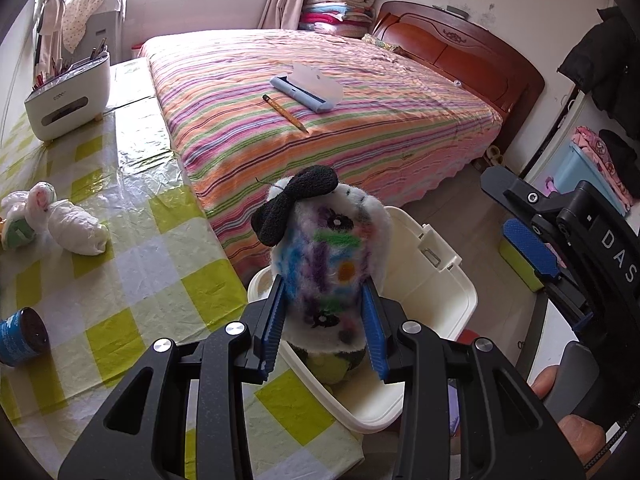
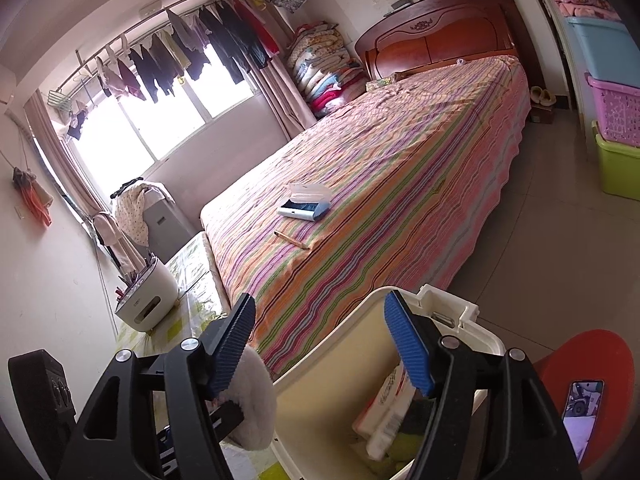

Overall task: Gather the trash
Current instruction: 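Carry plush cat and medicine box over the cream basket and open both grippers, then return to the table and close the left gripper on the green wet-wipes pack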

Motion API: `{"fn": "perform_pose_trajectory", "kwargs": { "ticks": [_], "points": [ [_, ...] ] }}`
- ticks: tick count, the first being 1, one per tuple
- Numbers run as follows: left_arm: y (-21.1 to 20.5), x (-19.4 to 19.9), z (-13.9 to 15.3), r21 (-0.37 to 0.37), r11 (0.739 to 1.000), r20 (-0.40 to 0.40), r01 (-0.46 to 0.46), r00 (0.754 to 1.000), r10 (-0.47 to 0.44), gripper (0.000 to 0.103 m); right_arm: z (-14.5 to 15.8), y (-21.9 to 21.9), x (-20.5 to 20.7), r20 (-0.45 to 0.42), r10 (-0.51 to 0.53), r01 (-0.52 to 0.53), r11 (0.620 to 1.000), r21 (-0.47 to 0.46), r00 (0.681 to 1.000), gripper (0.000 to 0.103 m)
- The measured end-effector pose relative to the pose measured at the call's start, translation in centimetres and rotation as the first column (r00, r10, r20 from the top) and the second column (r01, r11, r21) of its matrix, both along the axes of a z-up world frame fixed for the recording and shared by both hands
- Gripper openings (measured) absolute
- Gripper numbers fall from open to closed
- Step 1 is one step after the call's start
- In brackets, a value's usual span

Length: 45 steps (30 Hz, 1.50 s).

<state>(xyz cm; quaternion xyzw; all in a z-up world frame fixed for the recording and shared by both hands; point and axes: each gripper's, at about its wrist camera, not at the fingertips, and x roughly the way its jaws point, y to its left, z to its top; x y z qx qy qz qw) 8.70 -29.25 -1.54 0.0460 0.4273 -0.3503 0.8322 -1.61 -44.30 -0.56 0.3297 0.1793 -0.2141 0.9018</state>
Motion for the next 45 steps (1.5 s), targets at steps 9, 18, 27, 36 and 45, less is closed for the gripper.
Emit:
{"fn": "perform_pose_trajectory", "kwargs": {
  "ticks": [9, 18, 27, 36, 45],
  "points": [
    [-1.7, -0.3, -1.0, 0.016, 0.999, -0.018, 0.041, 0.999, -0.04, 0.036, 1.0, 0.1, -1.9, 0.098, -0.082, 0.084, 0.996, -0.013, 0.992, 0.065],
    [-3.0, -0.8, -1.3, 0.024, 0.997, -0.021, 0.073, 0.997, -0.072, 0.046, 1.4, -0.4, -3.2, 0.164, -0.133, 0.135, 0.991, -0.002, 0.977, 0.065],
    [1.6, 0.0, 1.9, 0.085, 0.996, 0.092, -0.031, 0.995, 0.023, 0.062, 2.0, 0.3, -2.9, 0.174, -0.093, 0.097, 0.995, -0.018, 0.98, 0.065],
    [12.9, 1.9, 5.6, 0.051, 0.981, 0.137, -0.187, 0.974, 0.179, 0.075, 2.4, 2.3, -0.8, 0.139, 0.03, -0.027, 0.999, -0.028, 0.99, 0.067],
    [27.1, 7.7, 7.5, -0.015, 0.887, 0.092, -0.461, 0.883, 0.46, 0.075, 3.1, 6.3, 1.9, 0.112, 0.228, -0.218, 0.972, -0.09, 0.967, 0.073]
  ]
}}
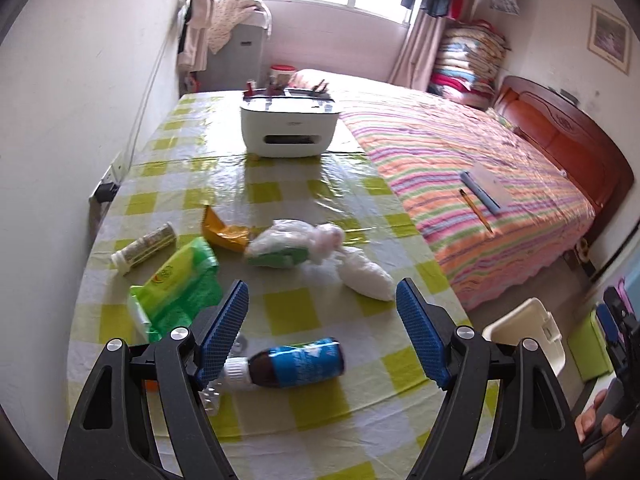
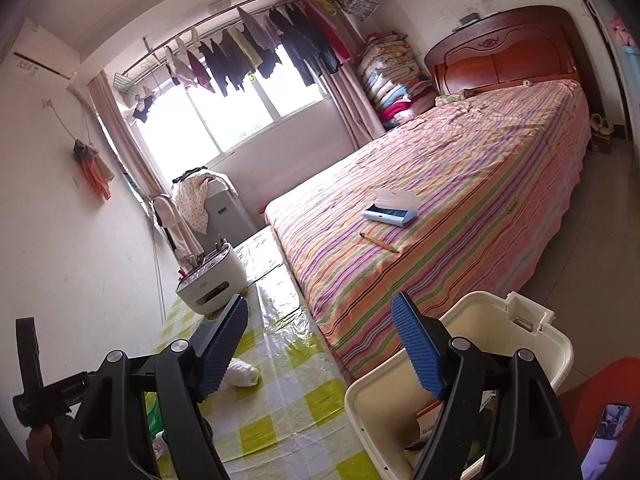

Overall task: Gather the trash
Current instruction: 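Return to the table and close the left gripper on the green wet-wipes pack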

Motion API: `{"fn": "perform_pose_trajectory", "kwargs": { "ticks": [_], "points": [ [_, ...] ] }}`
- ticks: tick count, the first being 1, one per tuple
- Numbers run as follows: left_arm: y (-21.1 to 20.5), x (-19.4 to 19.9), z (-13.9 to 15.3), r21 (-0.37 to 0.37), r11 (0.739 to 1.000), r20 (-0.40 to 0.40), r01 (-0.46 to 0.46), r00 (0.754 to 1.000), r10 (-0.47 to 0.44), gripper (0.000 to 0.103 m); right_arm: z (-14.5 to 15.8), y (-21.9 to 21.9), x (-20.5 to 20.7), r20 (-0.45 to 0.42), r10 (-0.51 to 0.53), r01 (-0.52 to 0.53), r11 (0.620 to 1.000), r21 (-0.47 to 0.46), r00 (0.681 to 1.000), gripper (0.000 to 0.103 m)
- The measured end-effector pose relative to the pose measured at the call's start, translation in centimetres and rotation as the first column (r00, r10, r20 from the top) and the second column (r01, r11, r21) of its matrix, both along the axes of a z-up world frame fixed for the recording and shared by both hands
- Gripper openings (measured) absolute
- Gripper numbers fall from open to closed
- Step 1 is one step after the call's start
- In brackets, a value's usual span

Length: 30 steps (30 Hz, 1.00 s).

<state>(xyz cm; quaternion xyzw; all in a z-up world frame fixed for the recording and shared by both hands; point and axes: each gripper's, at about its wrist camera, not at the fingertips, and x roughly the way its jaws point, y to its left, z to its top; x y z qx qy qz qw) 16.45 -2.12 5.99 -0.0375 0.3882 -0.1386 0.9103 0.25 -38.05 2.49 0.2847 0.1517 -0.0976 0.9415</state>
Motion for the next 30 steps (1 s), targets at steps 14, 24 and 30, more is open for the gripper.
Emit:
{"fn": "perform_pose_trajectory", "kwargs": {
  "ticks": [14, 24, 30],
  "points": [
    [17.1, 5.9, -7.9, -0.234, 0.911, -0.366, -0.339, 0.899, 0.241, 0.075, -0.3, 3.0, 1.9, -0.054, 0.108, -0.109, 0.994, -0.004, 0.993, 0.073],
    [17.2, 8.5, -11.7, -0.184, 0.92, -0.438, -0.345, 0.867, 0.237, 0.075, 0.3, 6.3, 3.2, -0.074, 0.172, -0.177, 0.982, -0.071, 0.982, 0.073],
    [16.7, 9.4, -13.3, -0.149, 0.924, -0.447, -0.353, 0.857, 0.255, 0.063, 0.6, 8.7, 3.7, -0.087, 0.217, -0.227, 0.966, -0.123, 0.972, 0.073]
  ]
}}
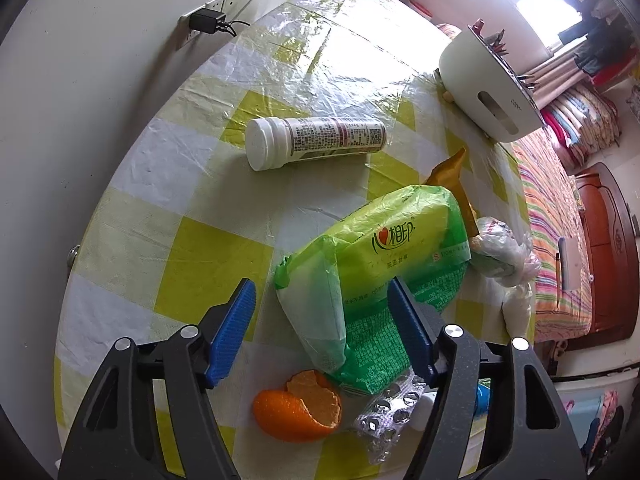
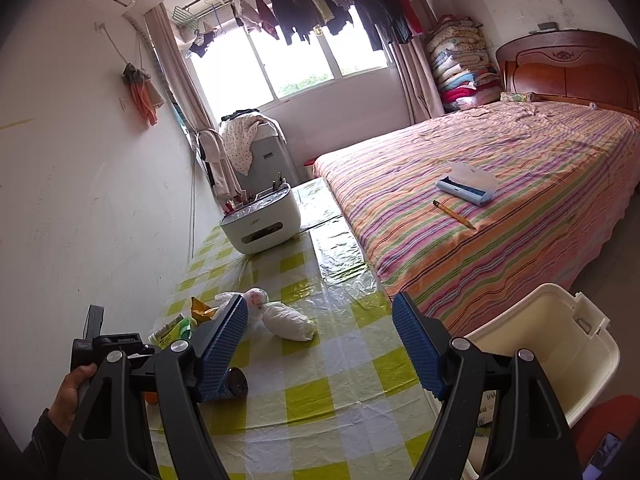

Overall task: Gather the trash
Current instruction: 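Return to the table and close the left gripper on the green wet-wipes pack, then grasp the blue medicine bottle with the right gripper while the left gripper holds the wipes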

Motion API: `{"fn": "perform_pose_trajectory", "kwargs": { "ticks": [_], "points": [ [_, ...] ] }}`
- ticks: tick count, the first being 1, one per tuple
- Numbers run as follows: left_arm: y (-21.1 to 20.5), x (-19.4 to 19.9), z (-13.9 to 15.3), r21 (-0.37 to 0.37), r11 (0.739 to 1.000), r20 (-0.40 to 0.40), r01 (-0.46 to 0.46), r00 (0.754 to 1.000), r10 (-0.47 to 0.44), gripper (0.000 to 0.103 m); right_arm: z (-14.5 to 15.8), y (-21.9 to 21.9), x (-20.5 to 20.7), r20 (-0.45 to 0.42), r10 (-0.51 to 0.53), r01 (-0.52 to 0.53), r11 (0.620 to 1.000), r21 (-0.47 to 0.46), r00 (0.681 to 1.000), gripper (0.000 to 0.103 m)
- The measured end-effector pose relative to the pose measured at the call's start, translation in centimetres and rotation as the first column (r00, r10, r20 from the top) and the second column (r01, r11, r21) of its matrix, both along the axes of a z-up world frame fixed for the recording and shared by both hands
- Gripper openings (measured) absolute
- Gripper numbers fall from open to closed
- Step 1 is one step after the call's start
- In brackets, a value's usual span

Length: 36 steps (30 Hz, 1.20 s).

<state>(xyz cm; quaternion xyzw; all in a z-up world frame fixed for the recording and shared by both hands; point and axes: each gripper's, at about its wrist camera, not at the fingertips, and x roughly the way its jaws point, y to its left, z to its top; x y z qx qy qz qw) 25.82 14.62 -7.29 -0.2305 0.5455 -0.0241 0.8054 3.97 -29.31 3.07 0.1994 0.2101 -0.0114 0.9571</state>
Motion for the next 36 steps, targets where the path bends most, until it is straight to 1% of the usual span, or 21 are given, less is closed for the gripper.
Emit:
{"fn": "perform_pose_trajectory", "kwargs": {
  "ticks": [2, 4, 5, 6, 7, 8, 9, 12, 13, 15, 17, 19, 20, 21, 24, 25, 27, 29, 32, 34, 36],
  "points": [
    [-0.2, 0.1, 0.0, 0.02, 1.0, 0.009, 0.009, 1.0, -0.009, 0.062, 0.0, 0.7, 0.3, -0.003, 0.022, -0.022, 1.0, -0.005, 1.0, 0.073],
    [-0.4, 0.3, -0.2, 0.01, 1.0, 0.005, 0.018, 1.0, -0.018, 0.058, 0.0, 1.3, 0.9, -0.013, 0.05, -0.05, 0.999, -0.011, 0.999, 0.073],
    [-0.4, 0.3, -0.2, 0.015, 1.0, 0.01, 0.016, 1.0, -0.016, 0.054, -0.1, 1.7, 1.2, -0.02, 0.072, -0.072, 0.997, -0.014, 0.997, 0.073],
    [-0.3, 0.3, -0.3, 0.012, 1.0, 0.005, 0.017, 1.0, -0.017, 0.047, -0.2, 2.3, 1.8, -0.03, 0.107, -0.108, 0.994, -0.016, 0.994, 0.073],
    [-0.3, 0.3, -0.3, 0.012, 1.0, 0.008, 0.014, 1.0, -0.014, 0.044, -0.3, 2.9, 2.4, -0.04, 0.143, -0.143, 0.99, -0.013, 0.989, 0.073],
    [-0.2, 0.3, -0.4, 0.001, 1.0, 0.0, 0.018, 1.0, -0.018, 0.036, -0.4, 3.4, 3.1, -0.05, 0.175, -0.175, 0.984, -0.009, 0.983, 0.073],
    [-0.2, 0.3, -0.5, -0.003, 1.0, 0.0, 0.019, 1.0, -0.019, 0.032, -0.6, 4.0, 3.8, -0.061, 0.22, -0.221, 0.975, -0.001, 0.974, 0.073],
    [-0.3, 0.3, -0.5, 0.0, 1.0, 0.001, 0.022, 1.0, -0.022, 0.029, -1.8, 6.2, 6.5, -0.117, 0.388, -0.384, 0.922, 0.053, 0.914, 0.073],
    [-0.4, 0.3, -0.5, 0.006, 1.0, 0.002, 0.025, 1.0, -0.025, 0.028, -2.2, 7.2, 7.5, -0.139, 0.455, -0.449, 0.891, 0.071, 0.88, 0.073],
    [-0.5, 0.1, -0.3, 0.014, 1.0, 0.01, 0.021, 1.0, -0.021, 0.024, -2.6, 8.6, 8.8, -0.163, 0.528, -0.524, 0.849, 0.068, 0.833, 0.073],
    [-0.6, 0.0, -0.1, 0.01, 1.0, 0.018, 0.021, 1.0, -0.021, 0.023, -2.8, 10.2, 9.5, -0.172, 0.588, -0.592, 0.805, 0.032, 0.79, 0.073],
    [-0.9, -0.1, 0.2, 0.012, 0.999, 0.026, 0.03, 0.999, -0.031, 0.022, -2.7, 11.8, 9.8, -0.184, 0.612, -0.63, 0.775, -0.052, 0.769, 0.073],
    [-1.1, -0.2, 0.4, 0.017, 0.999, 0.03, 0.037, 0.999, -0.037, 0.021, -2.7, 12.7, 10.1, -0.189, 0.631, -0.653, 0.753, -0.083, 0.752, 0.073],
    [-1.3, -0.3, 0.6, 0.02, 0.999, 0.037, 0.043, 0.998, -0.044, 0.02, -2.7, 13.5, 10.3, -0.199, 0.653, -0.678, 0.727, -0.106, 0.731, 0.072],
    [-2.1, -0.9, 1.8, 0.029, 0.997, 0.069, 0.07, 0.995, -0.072, 0.02, -2.9, 15.1, 10.6, -0.231, 0.692, -0.728, 0.669, -0.153, 0.684, 0.072],
    [-2.3, -1.1, 2.2, 0.041, 0.996, 0.083, 0.077, 0.993, -0.08, 0.02, -3.0, 15.9, 10.6, -0.248, 0.706, -0.748, 0.638, -0.181, 0.663, 0.072],
    [-2.9, -1.6, 3.1, 0.06, 0.993, 0.107, 0.097, 0.989, -0.103, 0.02, -3.3, 16.9, 10.7, -0.273, 0.72, -0.77, 0.594, -0.232, 0.638, 0.072],
    [-3.5, -2.0, 3.6, 0.058, 0.991, 0.121, 0.12, 0.985, -0.127, 0.02, -4.0, 18.0, 11.0, -0.313, 0.733, -0.796, 0.543, -0.266, 0.604, 0.072],
    [-4.2, -2.6, 4.2, 0.056, 0.988, 0.138, 0.146, 0.979, -0.153, 0.02, -5.5, 19.3, 11.7, -0.386, 0.724, -0.82, 0.48, -0.312, 0.571, 0.072],
    [-4.4, -2.9, 4.7, 0.053, 0.987, 0.152, 0.154, 0.975, -0.16, 0.02, -6.5, 19.9, 12.1, -0.432, 0.711, -0.831, 0.446, -0.334, 0.555, 0.072],
    [-4.4, -3.1, 5.1, 0.038, 0.987, 0.163, 0.159, 0.973, -0.163, 0.02, -7.6, 20.3, 12.8, -0.462, 0.701, -0.838, 0.424, -0.343, 0.543, 0.072]
  ]
}}
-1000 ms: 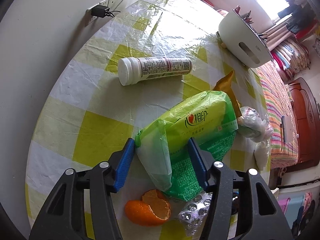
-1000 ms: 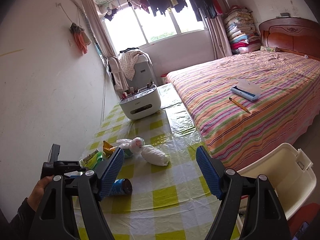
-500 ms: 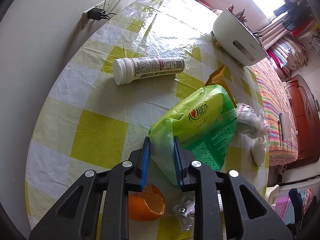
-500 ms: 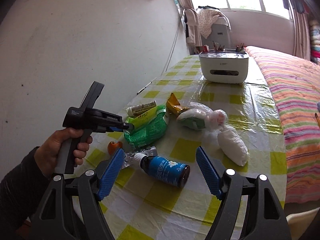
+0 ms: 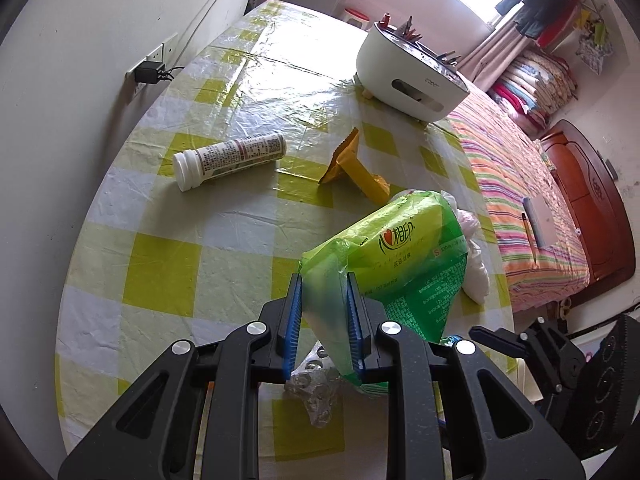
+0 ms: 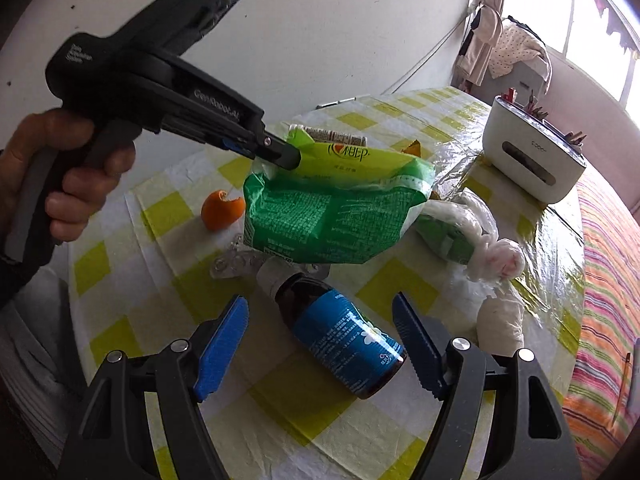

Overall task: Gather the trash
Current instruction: 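Grasp the blue medicine bottle with the right gripper while the left gripper holds the wipes, then carry wipes and blue bottle to the cream basket and open both grippers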

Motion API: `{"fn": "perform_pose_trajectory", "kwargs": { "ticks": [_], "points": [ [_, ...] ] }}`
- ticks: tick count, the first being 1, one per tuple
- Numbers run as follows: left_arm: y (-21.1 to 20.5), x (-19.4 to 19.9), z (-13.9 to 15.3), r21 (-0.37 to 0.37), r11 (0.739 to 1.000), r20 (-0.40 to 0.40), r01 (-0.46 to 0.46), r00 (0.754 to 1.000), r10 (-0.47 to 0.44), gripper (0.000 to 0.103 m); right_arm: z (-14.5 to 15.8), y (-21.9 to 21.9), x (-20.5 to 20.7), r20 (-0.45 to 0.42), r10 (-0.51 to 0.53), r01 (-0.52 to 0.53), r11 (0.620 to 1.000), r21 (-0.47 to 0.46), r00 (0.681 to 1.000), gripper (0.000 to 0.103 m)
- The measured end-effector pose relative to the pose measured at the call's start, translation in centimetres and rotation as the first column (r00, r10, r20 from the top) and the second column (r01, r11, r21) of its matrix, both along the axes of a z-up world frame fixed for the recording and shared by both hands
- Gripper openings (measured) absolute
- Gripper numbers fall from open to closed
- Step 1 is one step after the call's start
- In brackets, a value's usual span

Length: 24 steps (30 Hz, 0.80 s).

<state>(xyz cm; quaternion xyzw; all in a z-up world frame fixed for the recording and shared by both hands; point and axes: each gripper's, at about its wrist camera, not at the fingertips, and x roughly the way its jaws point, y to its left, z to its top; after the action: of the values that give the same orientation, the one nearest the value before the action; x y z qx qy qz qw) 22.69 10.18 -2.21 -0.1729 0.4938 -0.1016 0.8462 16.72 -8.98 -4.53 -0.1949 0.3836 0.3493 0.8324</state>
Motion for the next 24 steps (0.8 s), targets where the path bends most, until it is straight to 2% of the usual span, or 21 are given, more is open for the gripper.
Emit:
{"fn": "perform_pose_trajectory", "kwargs": {
  "ticks": [10, 12, 14, 15, 16, 24],
  "points": [
    [0.3, -0.6, 0.7, -0.019, 1.0, 0.018, -0.01, 1.0, 0.011, 0.02, -3.6, 1.3, 1.0, -0.03, -0.003, -0.001, 0.991, -0.134, 1.0, 0.072],
    [0.4, -0.6, 0.8, -0.026, 1.0, 0.019, -0.012, 1.0, 0.012, 0.02, -3.8, 1.2, 0.8, -0.033, -0.011, 0.006, 0.99, -0.144, 0.999, 0.067],
    [0.4, -0.7, 0.8, -0.027, 1.0, 0.022, -0.014, 1.0, 0.015, 0.02, -4.2, 1.4, 0.5, -0.035, -0.013, 0.007, 0.986, -0.168, 0.999, 0.052],
    [0.4, -0.8, 0.9, -0.026, 1.0, 0.023, -0.015, 1.0, 0.015, 0.02, -4.3, 1.3, 0.4, -0.037, -0.015, 0.009, 0.986, -0.164, 0.999, 0.049],
    [0.4, -0.8, 0.9, -0.028, 1.0, 0.025, -0.015, 1.0, 0.016, 0.02, -4.3, 1.2, 0.3, -0.044, -0.018, 0.01, 0.987, -0.162, 0.999, 0.042],
    [0.3, -1.1, 1.3, -0.033, 0.999, 0.043, -0.022, 0.999, 0.023, 0.02, -4.0, -0.4, -0.6, -0.048, -0.049, 0.042, 0.991, -0.129, 0.998, 0.042]
  ]
}}
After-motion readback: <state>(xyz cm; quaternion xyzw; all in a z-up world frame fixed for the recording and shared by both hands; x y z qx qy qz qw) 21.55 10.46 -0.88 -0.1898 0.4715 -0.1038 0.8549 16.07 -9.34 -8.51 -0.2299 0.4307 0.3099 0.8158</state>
